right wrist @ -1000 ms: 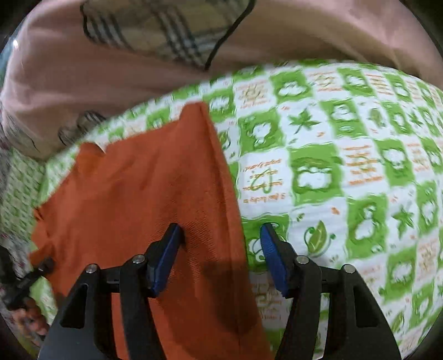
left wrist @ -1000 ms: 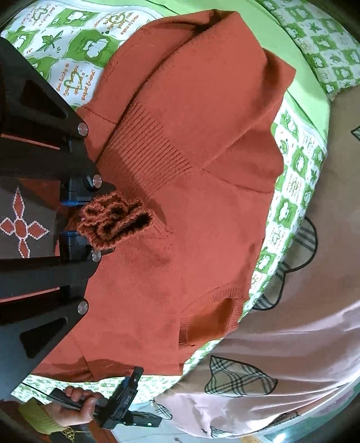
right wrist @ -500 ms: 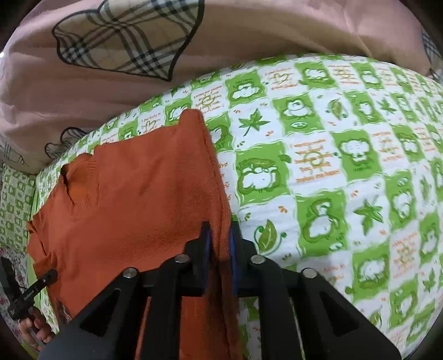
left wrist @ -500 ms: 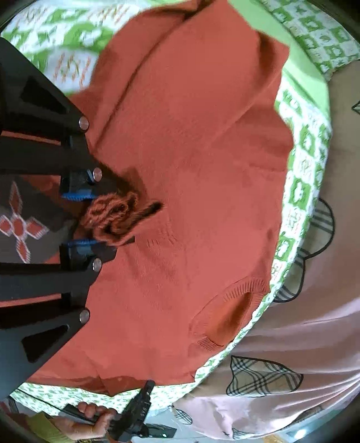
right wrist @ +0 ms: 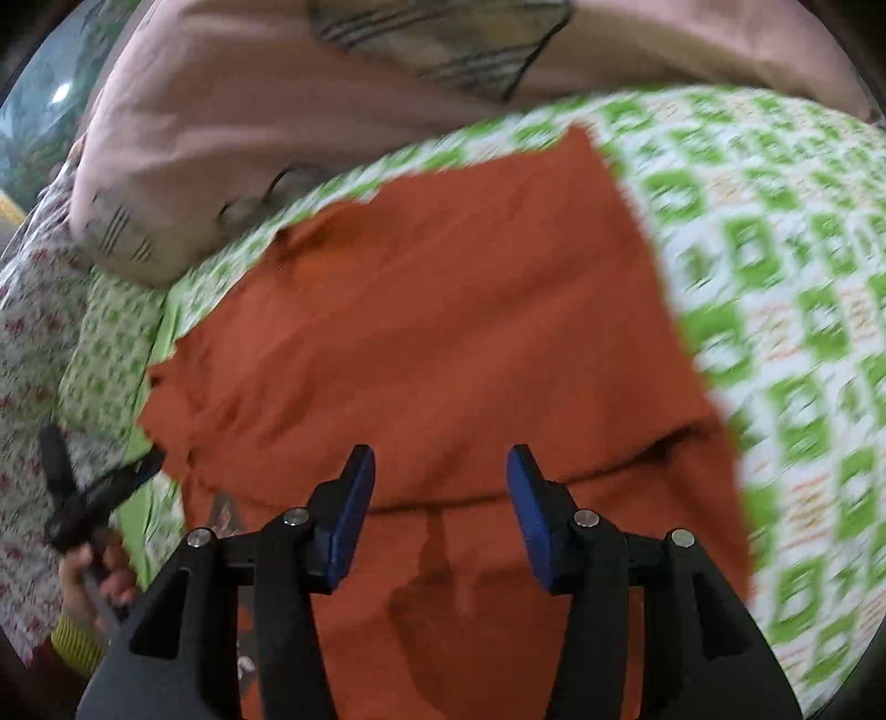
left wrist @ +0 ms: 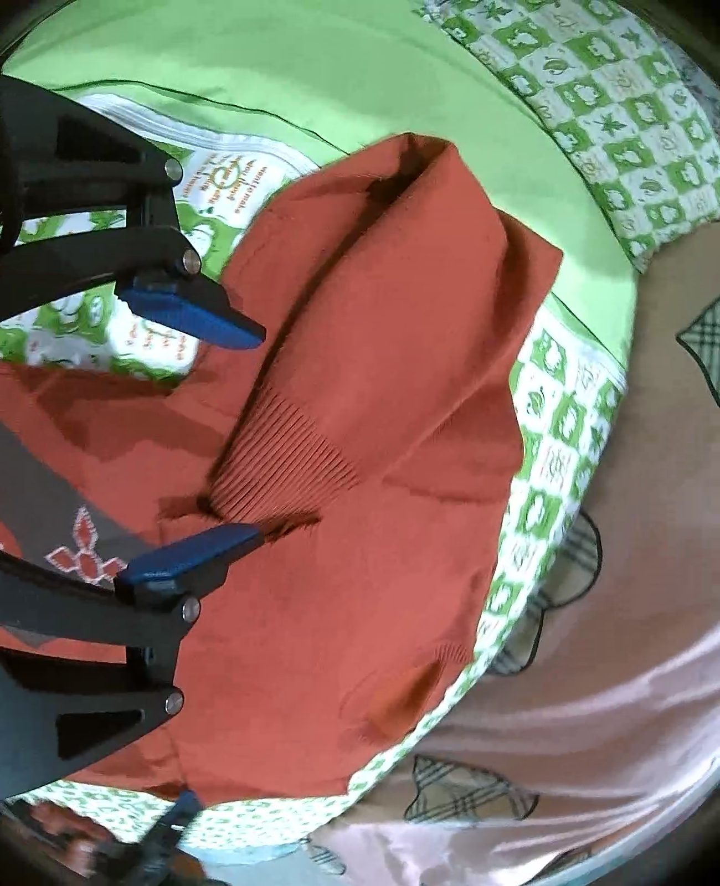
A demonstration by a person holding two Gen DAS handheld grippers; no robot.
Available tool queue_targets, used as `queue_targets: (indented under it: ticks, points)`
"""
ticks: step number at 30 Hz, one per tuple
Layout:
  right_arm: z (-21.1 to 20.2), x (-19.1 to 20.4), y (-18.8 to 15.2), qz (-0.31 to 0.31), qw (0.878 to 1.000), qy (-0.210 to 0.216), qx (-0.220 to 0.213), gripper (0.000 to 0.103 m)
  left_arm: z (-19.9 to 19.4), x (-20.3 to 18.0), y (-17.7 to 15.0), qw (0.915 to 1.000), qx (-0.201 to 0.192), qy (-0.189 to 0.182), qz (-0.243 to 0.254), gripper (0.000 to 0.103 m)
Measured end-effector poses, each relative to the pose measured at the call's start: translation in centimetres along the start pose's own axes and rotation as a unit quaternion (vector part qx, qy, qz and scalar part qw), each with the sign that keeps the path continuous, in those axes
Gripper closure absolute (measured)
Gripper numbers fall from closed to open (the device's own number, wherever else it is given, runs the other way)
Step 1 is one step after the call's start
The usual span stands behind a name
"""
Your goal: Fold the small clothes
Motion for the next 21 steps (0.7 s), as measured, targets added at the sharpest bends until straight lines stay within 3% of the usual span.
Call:
queue_targets:
  ticks: [4, 5, 6, 9, 15, 21]
  points:
    - [1.2, 2.3, -1.3, -0.016, 1.0, 0.012, 0.018, 0.052, 2.4, 0.5, 1.0, 0.9992, 0.02, -0.006, -0.034, 0.04]
    - [1.2, 2.6, -1.5, -0.02, 1.0, 0.012, 0.02, 0.052, 3.0, 0.5, 1.2, 0.999, 0.023, -0.006, -0.037, 0.048]
    - [1.2, 3.0, -1.6, -0.024, 0.999, 0.012, 0.022, 0.052, 3.7, 0.6, 1.3, 0.999, 0.025, -0.004, -0.038, 0.069]
    - [1.1, 3.8, -1.7, -0.03, 0.999, 0.007, 0.018, 0.052, 3.9, 1.0, 2.0, 0.9991, 0.011, -0.006, -0.04, 0.094]
    - [-0.6, 3.1, -0.9, -0.026, 1.0, -0.001, -0.01, 0.052, -3.8, -1.3, 3.4, 0.9954, -0.073, -0.057, -0.025, 0.096]
    - [-2.3, 1.8, -0.2, -0.012, 0.999, -0.001, -0.033, 0.052, -8.6, -10.8, 3.1, 0.9827, -0.099, -0.155, 0.023, 0.096]
Point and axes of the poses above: each gripper's, at about its wrist camera, not at the fingertips, and z roughly the way its jaws point, x to its left, y to its top, the point moved 9 cm from there along z, roughly the way its jaws point, and after that the axes turned 9 degrees about y, right-handed, at the moved point
